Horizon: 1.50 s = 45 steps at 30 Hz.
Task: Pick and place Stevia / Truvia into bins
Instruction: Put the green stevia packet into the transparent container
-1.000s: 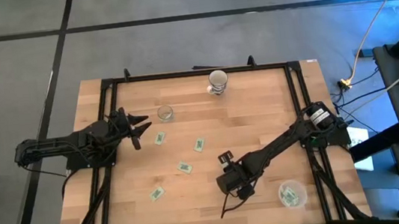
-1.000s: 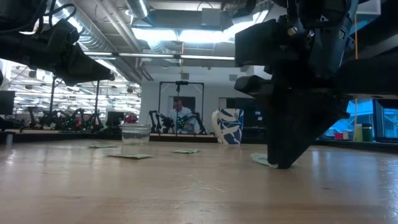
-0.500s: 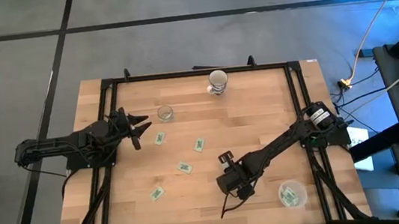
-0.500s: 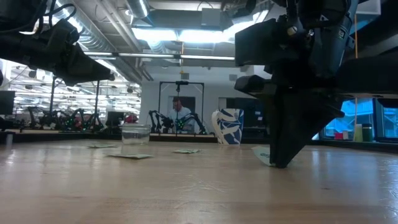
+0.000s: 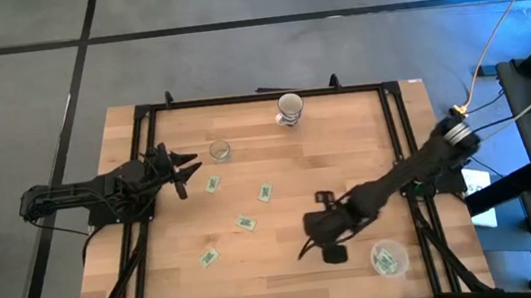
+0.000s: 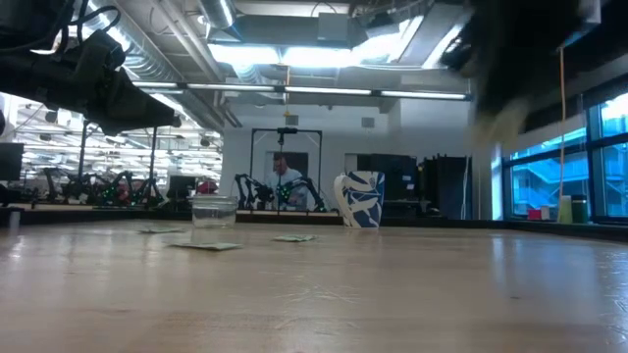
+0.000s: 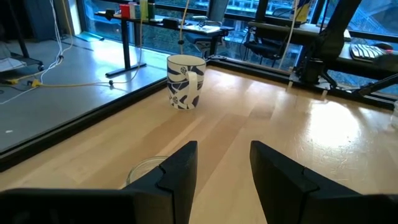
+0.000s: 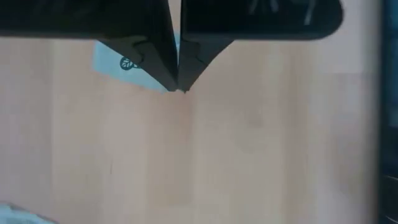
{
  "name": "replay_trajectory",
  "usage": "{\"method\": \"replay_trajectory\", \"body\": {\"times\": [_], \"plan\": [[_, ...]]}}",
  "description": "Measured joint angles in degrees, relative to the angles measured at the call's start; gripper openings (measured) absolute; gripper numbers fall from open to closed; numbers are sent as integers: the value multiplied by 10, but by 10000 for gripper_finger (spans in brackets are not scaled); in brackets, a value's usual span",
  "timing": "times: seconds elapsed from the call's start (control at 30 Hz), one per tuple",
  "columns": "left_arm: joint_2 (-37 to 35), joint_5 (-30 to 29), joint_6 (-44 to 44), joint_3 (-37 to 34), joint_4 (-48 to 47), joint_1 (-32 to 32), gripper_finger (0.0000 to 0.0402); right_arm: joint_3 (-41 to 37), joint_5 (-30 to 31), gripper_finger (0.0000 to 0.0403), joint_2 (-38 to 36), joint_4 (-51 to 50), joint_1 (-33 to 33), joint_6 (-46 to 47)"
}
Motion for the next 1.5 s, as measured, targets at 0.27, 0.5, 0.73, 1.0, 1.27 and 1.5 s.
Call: {"method": "replay_trajectory", "body": {"times": [0.27, 0.5, 0.73, 1.0, 1.27, 1.5], "plan": [[0, 0, 0, 0, 0, 0, 143, 1, -16, 8, -116, -109, 104, 315], [0, -1, 0, 0, 2, 0, 143, 1, -17, 8, -102, -177, 232, 485], [0, -1, 0, 0, 3, 0, 143, 1, -15, 8, -60, -194, 294, 599], [0, 0, -1, 0, 4, 0, 143, 1, -15, 8, 16, -191, 304, 601], [0, 5, -2, 0, 4, 0, 143, -6, -16, 8, 54, -165, 304, 606], [0, 5, -2, 0, 4, 0, 143, -83, -23, 8, 28, -49, 306, 646]]}}
